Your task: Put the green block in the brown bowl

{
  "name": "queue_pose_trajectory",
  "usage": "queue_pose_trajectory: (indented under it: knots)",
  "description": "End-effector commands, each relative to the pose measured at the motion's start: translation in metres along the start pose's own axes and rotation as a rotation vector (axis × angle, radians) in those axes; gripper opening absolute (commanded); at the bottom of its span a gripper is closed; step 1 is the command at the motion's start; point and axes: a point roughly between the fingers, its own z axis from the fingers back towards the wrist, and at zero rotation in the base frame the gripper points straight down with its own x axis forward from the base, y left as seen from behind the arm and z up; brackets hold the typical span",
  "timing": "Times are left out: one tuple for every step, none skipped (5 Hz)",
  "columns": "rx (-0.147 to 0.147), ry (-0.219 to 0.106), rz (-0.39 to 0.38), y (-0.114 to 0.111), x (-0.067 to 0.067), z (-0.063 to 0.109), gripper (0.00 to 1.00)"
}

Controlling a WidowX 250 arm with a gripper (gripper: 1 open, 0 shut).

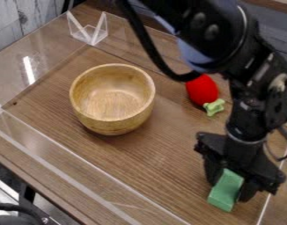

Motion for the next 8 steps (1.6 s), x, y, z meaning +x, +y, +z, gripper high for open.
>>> queue_pose_trajectory:
  knots:
    - [-0.012, -0.035, 0.032, -0.002, -0.001, 0.007, 0.0]
    - [-0.008, -0.043, 0.052, -0.006, -0.005, 0.01, 0.0]
    - [0.001, -0.062, 0.121, -0.011, 0.003, 0.015, 0.0]
    - [-0.001, -0.09, 0.186, -0.012, 0.011, 0.024, 0.0]
    - [-0.01, -0.102, 0.179, 0.0, 0.012, 0.036, 0.0]
    - [-0.015, -0.111, 0.171, 0.019, 0.014, 0.039, 0.0]
    - [-0.033, -0.111, 0.197, 0.026, 0.022, 0.036, 0.0]
    - [-0.043, -0.099, 0.199, 0.018, 0.018, 0.034, 0.0]
